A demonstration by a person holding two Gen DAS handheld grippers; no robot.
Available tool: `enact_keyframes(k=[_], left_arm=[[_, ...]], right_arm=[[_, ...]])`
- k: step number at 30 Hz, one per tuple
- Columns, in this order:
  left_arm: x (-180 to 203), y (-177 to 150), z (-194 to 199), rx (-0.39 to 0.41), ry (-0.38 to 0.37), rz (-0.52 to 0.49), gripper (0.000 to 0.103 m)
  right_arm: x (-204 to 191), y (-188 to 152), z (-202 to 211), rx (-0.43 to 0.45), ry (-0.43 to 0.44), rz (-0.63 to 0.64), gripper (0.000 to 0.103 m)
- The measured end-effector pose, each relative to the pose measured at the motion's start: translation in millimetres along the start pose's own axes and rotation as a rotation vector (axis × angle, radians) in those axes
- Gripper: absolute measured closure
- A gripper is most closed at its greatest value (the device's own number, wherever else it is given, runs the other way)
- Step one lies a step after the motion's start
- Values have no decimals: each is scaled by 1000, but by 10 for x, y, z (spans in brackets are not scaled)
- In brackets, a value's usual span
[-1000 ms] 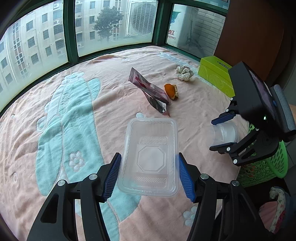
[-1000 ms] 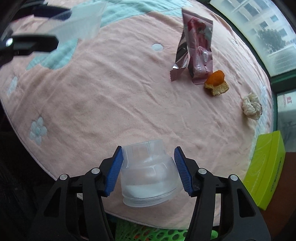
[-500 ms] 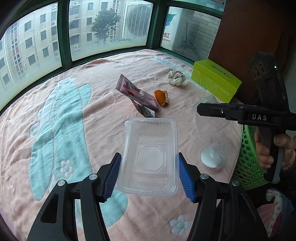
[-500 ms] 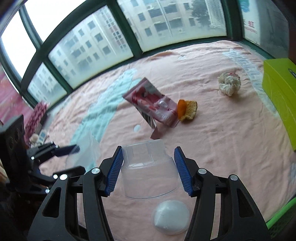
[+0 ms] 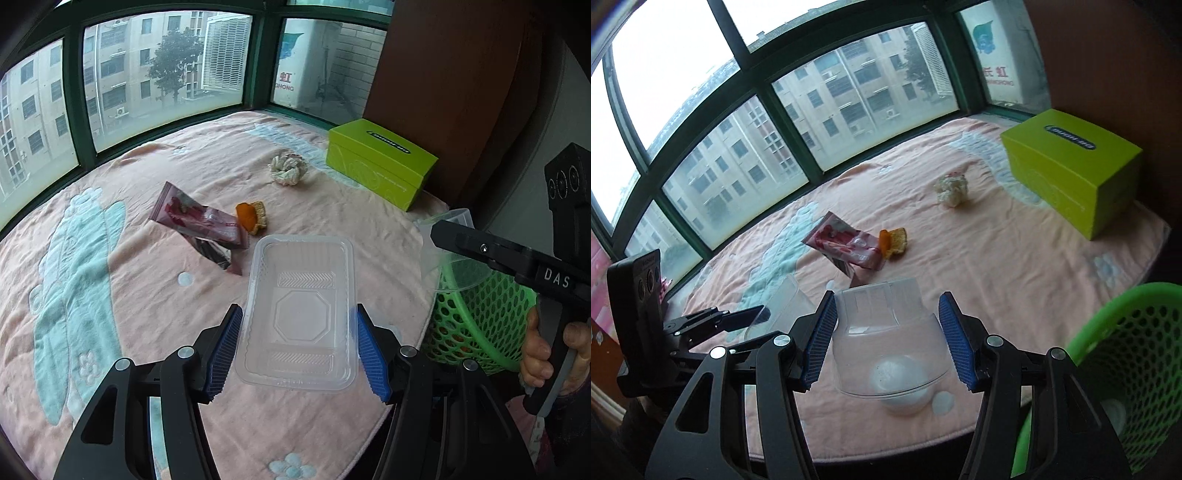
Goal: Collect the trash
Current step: 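Carry the tray and clear cup over the green basket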
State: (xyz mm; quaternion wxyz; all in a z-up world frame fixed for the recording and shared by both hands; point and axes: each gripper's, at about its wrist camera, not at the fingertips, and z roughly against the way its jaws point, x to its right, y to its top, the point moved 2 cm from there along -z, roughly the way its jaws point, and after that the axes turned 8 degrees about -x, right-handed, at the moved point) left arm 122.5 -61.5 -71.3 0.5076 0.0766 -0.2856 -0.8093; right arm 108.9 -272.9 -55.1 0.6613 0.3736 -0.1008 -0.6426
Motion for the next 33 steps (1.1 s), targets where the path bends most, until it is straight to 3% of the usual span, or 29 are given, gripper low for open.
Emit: enact_keyframes(k=[8,15,21,33], left_arm=[[460,130,-35,9,-49,-59,45],[876,234,-55,19,-97,-117,45],[1235,311,-101,18,-141,-167,45],[1839,418,-232,-5,-197,-254,45]], right_arm=[[323,-251,415,44,-77,-83,46],[602,-433,742,72,-237,-126,46],[940,-655,974,76,-315,-207,46],[1356,-949,1340,104,-389,-317,45]])
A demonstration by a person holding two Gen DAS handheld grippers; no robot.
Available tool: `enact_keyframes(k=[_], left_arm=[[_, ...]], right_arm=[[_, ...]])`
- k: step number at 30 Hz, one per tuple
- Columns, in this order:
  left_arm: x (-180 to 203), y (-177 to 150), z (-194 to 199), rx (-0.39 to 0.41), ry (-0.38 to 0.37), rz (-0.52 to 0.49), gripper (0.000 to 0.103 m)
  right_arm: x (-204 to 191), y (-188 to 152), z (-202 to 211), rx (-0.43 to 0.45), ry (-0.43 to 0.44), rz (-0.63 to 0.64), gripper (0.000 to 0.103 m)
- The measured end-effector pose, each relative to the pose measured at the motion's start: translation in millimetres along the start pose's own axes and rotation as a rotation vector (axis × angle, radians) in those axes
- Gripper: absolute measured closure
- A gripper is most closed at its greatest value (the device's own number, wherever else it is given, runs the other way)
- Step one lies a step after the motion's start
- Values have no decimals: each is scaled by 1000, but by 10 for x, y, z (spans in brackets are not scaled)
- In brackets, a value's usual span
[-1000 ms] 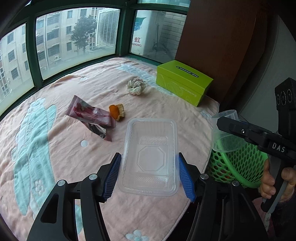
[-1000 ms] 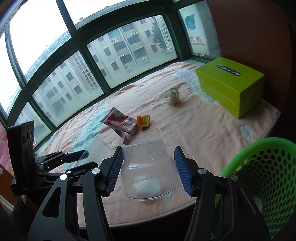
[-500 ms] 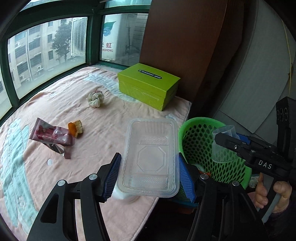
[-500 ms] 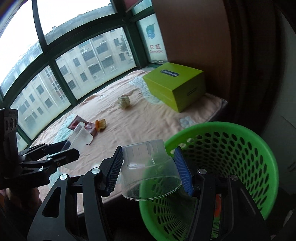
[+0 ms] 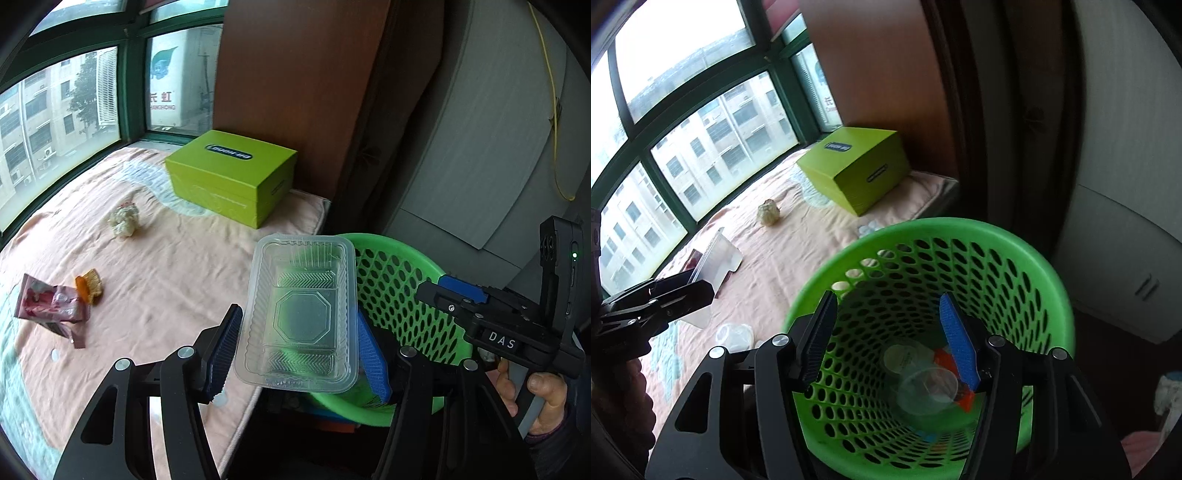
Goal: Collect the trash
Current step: 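Carry the tray and clear cup over the green basket, then open both grippers to drop the tray and cup into the basket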
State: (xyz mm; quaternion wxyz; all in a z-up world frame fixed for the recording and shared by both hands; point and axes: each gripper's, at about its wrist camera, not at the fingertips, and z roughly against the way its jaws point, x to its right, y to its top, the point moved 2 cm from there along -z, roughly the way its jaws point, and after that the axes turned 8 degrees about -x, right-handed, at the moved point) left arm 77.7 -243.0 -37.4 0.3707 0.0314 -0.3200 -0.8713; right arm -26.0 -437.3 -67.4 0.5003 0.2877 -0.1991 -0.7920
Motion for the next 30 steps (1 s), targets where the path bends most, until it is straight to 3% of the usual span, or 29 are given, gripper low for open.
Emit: enact_keyframes(k=[13,24,27,30], left_arm=[[436,108,-176,-35,-31,-62,45],[610,133,-305,-68,-42,-81,44],[617,135,-323,-74,-37,-71,32],[617,129,-304,-62,-48,-70,31]], right_arm=[[244,-55,236,51,-9,-32,29],[315,-63,316,69,-10,-54,27],[309,-67,318,69,-10,-54,26],[301,-64,323,69,-5,-52,25]])
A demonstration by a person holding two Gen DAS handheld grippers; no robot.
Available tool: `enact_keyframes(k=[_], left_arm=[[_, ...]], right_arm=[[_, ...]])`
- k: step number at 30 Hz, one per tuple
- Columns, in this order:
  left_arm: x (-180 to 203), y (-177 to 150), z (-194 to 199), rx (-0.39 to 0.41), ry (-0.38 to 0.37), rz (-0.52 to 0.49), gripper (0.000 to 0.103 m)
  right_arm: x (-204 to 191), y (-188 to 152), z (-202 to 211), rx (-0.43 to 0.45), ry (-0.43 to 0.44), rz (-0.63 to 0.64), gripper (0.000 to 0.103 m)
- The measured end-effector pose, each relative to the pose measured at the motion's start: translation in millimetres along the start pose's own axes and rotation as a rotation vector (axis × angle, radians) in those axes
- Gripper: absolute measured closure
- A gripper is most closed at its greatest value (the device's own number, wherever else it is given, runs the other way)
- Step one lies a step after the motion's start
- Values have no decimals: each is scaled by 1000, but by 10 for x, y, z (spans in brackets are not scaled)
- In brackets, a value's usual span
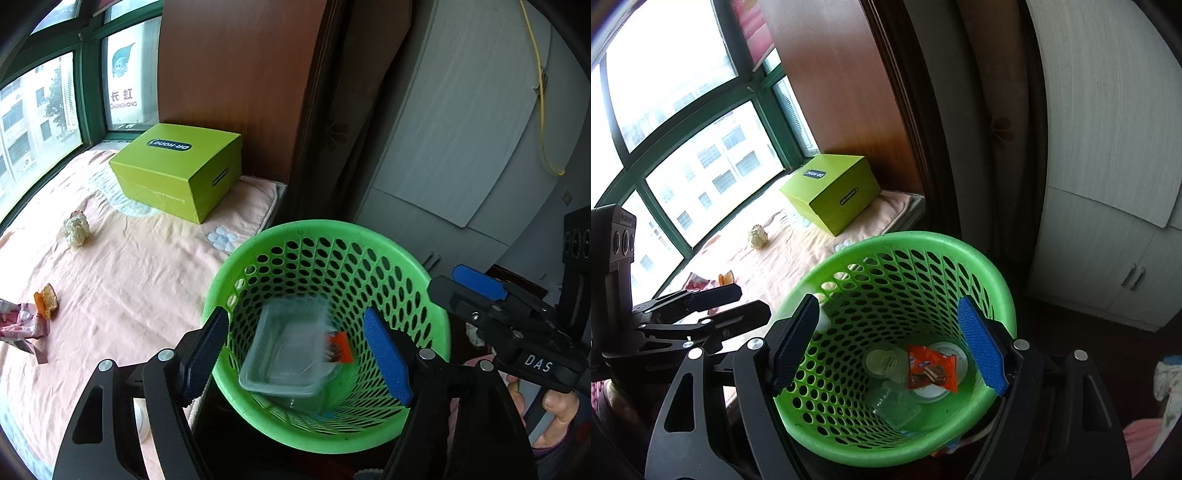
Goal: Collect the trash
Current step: 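Open both grippers to drop the tray and cup into the basket, then move both tools back over the bed toward the wrapper and dome lid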
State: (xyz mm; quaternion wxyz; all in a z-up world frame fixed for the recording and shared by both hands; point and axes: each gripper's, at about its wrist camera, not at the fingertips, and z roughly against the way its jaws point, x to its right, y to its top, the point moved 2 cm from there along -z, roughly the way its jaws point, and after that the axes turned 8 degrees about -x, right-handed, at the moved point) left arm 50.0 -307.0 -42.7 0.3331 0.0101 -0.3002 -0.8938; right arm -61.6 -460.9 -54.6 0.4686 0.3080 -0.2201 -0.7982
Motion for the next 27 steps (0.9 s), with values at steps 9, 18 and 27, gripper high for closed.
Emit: enact_keyframes(k=[9,18,27], left_arm=[[-180,-70,159,22,44,31,26],[-674,-217,480,60,121,128,26],[-1328,-465,851,99,231,256,21]], right_arm=[[-127,9,-35,-5,15,31,21],[-478,9,-139,-30,61,106,17],[-1151,-92,-398,-101,150,254,16]])
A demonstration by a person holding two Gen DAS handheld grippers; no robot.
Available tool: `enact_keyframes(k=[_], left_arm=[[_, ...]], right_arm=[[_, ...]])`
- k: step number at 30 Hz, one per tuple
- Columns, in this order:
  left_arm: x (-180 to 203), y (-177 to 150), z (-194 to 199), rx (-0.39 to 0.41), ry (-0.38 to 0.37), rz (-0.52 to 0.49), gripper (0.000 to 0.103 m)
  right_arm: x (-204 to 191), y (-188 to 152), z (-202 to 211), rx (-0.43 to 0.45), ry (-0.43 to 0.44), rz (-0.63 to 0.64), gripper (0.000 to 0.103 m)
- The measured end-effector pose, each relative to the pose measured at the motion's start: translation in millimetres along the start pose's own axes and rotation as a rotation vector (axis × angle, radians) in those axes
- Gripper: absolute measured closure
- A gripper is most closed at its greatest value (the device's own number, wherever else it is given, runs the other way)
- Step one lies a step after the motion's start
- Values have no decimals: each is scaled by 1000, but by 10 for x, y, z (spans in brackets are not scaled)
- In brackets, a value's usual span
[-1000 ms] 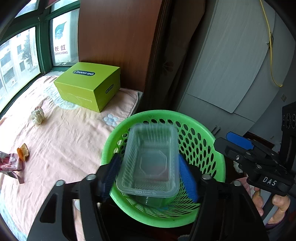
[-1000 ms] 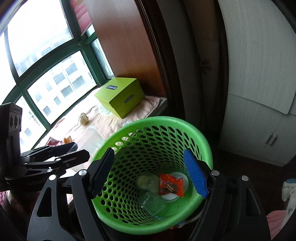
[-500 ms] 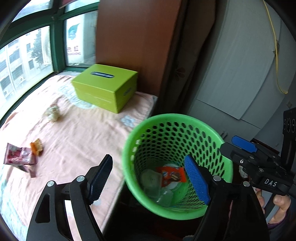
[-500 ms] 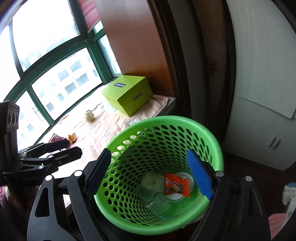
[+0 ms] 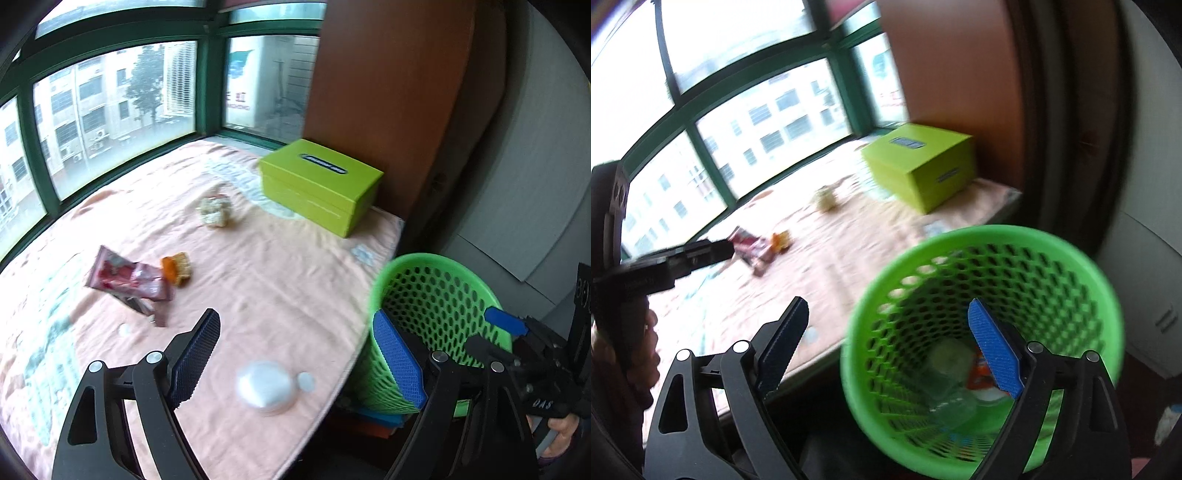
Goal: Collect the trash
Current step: 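Move both tools back over the bed toward the wrapper and dome lid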
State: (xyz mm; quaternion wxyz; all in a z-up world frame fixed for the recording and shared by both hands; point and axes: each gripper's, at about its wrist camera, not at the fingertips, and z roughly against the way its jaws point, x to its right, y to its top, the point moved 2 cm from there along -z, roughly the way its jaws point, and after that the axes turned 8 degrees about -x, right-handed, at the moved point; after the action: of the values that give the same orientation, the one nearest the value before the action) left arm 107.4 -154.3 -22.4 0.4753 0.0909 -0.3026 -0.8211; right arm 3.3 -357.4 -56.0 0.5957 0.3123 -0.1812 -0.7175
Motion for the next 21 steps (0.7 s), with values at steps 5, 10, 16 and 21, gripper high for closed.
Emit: enact_keyframes(k=[5,10,16,21], left_arm=[[-423,-84,99,4,42,78,21],[-776,-198,157,-1,80,137,21],[-1127,-340,170,-17,115,201,21],[-1372,-427,159,-27,139,237,21]], right_arm=[[-429,7,-280,-49,52,98,15],[-797,-43,-560,-98,96,182,15],[-1096,-151,-947,-169,121,246,16],[-1237,-194,-1236,-211,120,278,16]])
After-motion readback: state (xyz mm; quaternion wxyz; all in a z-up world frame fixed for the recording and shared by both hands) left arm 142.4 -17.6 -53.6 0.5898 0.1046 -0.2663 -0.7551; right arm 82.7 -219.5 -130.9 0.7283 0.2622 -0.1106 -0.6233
